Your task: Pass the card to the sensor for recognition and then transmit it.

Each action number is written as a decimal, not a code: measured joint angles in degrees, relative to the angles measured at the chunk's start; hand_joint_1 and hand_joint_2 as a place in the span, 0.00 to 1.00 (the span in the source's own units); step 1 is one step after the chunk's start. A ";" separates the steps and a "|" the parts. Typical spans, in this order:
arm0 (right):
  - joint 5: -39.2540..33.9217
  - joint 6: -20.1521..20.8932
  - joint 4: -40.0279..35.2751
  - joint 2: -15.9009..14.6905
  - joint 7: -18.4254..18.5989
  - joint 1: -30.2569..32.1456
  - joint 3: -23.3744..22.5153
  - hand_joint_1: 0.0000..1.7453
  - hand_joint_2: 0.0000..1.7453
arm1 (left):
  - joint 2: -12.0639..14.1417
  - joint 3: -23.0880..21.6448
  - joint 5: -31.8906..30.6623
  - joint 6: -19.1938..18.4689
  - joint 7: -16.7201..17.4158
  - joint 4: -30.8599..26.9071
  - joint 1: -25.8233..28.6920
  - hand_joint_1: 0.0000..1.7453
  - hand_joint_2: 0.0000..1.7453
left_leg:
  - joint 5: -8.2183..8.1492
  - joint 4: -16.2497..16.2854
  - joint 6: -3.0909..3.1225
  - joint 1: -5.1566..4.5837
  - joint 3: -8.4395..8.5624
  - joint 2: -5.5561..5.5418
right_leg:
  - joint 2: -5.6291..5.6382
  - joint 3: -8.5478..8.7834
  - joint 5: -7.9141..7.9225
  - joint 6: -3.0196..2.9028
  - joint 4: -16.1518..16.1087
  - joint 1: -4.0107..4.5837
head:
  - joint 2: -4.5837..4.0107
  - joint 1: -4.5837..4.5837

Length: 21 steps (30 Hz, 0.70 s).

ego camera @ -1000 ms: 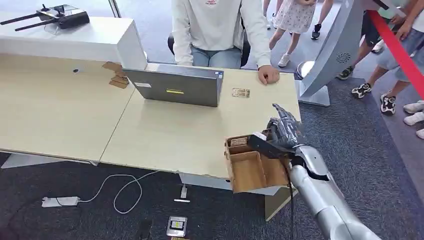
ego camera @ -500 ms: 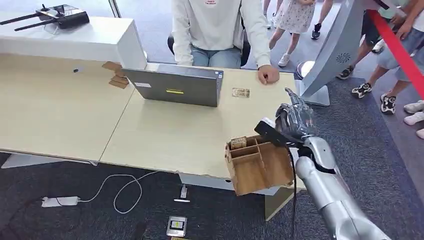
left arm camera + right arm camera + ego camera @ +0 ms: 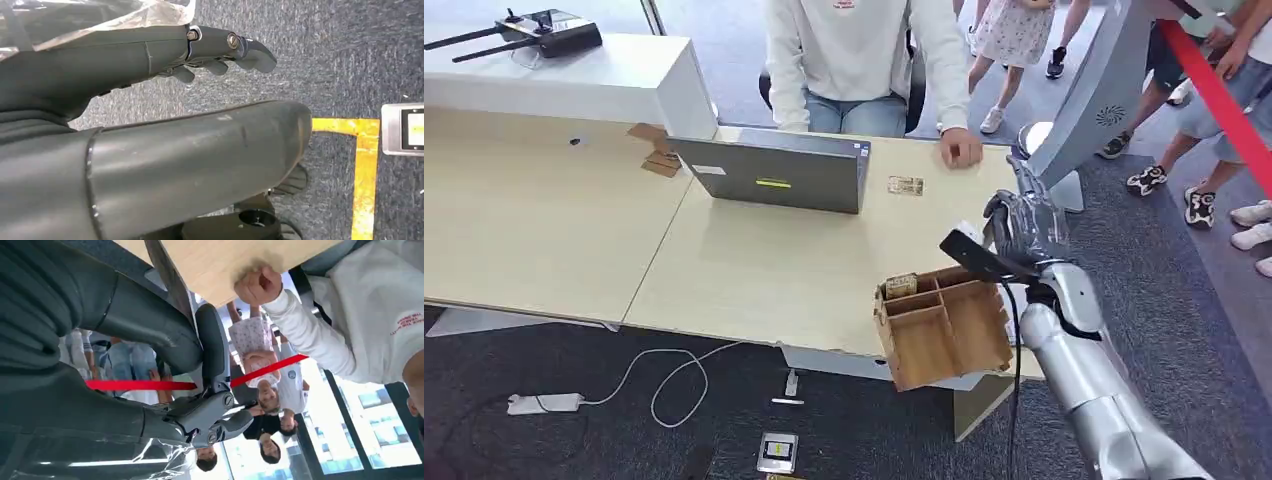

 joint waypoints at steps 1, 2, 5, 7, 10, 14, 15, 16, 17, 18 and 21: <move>0.15 0.02 -0.13 0.04 -0.04 -0.40 -0.04 1.00 1.00 | 0.00 0.00 0.00 0.61 -0.04 0.00 -0.01 0.00 0.00 | 0.00 0.00 0.00 0.00 0.00 0.00 | 0.00 0.00 0.00 0.00 0.00 0.00 | 0.00 0.02; 0.22 0.04 -0.22 0.13 -0.15 -0.85 -0.04 1.00 1.00 | 0.00 0.00 0.00 1.37 -0.07 0.00 -0.05 0.00 0.00 | 0.00 0.00 0.00 0.00 0.00 0.00 | 0.00 0.00 0.00 0.00 0.00 0.00 | 0.00 0.00; 0.42 -0.06 0.11 0.61 -1.75 -3.31 -0.19 1.00 1.00 | -0.74 0.00 -0.85 3.51 0.35 0.00 -0.74 0.00 0.00 | 0.01 0.00 0.00 -0.02 -0.01 0.00 | 0.00 -0.01 0.01 0.00 0.01 -0.02 | 0.00 -0.02; 0.59 -0.11 0.42 1.07 -2.32 -5.15 -0.20 1.00 1.00 | -1.16 0.00 -1.16 3.56 0.53 0.00 -1.24 0.00 0.00 | 0.01 0.00 0.00 0.00 0.00 0.00 | 0.00 0.01 0.01 0.00 0.01 0.00 | 0.00 0.02; 0.76 -0.33 1.11 1.92 -3.12 -7.47 -0.22 1.00 1.00 | -1.57 0.00 -1.40 3.52 0.90 0.02 -1.55 0.00 0.00 | 0.01 0.01 0.00 -0.01 -0.01 0.01 | 0.00 0.01 0.01 0.01 0.01 -0.01 | 0.00 0.04; 1.11 -0.31 2.98 3.63 -4.02 -11.01 -0.20 1.00 1.00 | -1.40 -0.15 -1.49 0.95 0.94 0.02 -1.78 0.00 0.00 | 0.01 0.00 0.00 -0.01 -0.02 0.00 | 0.00 0.00 0.01 0.01 0.03 0.00 | 0.00 0.02; 1.29 -0.31 3.60 4.32 -4.02 -11.98 -0.17 1.00 1.00 | -1.09 -0.24 -1.49 -0.19 0.75 0.02 -1.76 0.00 0.00 | 0.01 0.00 0.00 0.01 -0.03 0.00 | 0.00 -0.01 0.01 0.01 0.03 0.02 | 0.00 0.00; 1.53 -0.26 4.20 4.90 -4.02 -12.93 -0.13 1.00 1.00 | -0.85 -0.28 -1.49 -0.73 0.66 0.02 -1.75 0.00 0.00 | 0.01 0.00 0.00 0.02 -0.02 0.01 | 0.00 -0.01 0.01 0.00 0.03 0.02 | 0.00 0.02; 1.62 -0.15 4.97 5.51 -4.02 -13.80 -0.07 1.00 1.00 | -0.63 -0.39 -1.49 -1.01 0.57 0.02 -1.74 0.00 0.00 | 0.01 0.00 0.00 0.03 -0.02 0.00 | 0.00 -0.02 0.00 0.00 0.03 0.02 | 0.00 0.00; 1.70 -0.02 5.66 6.08 -4.02 -14.52 -0.02 1.00 1.00 | -0.46 -0.50 -1.49 -1.18 0.55 0.02 -1.74 0.00 0.00 | 0.01 0.00 0.00 0.04 -0.02 -0.01 | 0.00 -0.02 0.00 0.00 0.03 0.02 | 0.00 0.00; 1.97 0.68 7.98 7.59 -4.02 -16.64 0.04 1.00 1.00 | 0.02 -1.01 -1.51 -1.25 0.81 0.00 -1.79 0.00 0.00 | 0.02 -0.01 -0.01 0.04 -0.02 0.00 | 0.00 -0.02 0.00 -0.01 0.04 0.03 | 0.00 -0.02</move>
